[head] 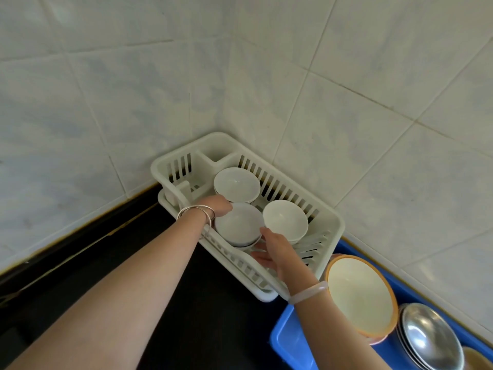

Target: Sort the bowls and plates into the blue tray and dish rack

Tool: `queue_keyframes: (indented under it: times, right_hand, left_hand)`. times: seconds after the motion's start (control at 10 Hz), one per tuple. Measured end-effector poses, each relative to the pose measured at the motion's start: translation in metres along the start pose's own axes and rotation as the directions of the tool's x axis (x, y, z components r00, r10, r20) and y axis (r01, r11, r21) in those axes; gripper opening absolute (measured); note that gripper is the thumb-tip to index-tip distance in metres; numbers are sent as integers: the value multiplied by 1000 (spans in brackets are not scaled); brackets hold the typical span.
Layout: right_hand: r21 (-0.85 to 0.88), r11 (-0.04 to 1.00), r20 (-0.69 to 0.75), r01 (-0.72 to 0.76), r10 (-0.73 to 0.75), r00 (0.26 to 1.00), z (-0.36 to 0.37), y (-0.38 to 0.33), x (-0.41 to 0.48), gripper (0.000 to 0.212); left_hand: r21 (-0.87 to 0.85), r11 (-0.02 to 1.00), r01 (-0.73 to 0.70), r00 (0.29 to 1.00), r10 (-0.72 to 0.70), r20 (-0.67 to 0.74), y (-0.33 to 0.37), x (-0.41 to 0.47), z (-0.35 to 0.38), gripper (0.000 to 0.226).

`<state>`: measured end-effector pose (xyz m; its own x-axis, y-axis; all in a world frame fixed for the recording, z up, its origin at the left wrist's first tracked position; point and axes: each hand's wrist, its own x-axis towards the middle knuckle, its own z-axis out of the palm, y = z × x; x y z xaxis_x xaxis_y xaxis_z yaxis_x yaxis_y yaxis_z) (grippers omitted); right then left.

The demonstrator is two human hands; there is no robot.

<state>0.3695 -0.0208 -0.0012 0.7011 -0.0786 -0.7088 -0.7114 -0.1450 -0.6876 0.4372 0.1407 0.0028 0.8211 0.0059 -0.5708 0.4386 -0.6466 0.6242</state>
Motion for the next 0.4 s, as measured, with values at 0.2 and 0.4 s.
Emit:
queue_keyframes:
  times: [0.2,0.4]
  right_hand:
    - [-31,1000,11,-5,5,1000,1,1,-13,27]
    - [213,941,-44,262,-258,965,-25,-16,-60,18]
  left_hand:
    - [102,993,-57,986,72,-151,0,-7,9,26]
    - [45,991,-124,962,131,-239,5,-29,9,22]
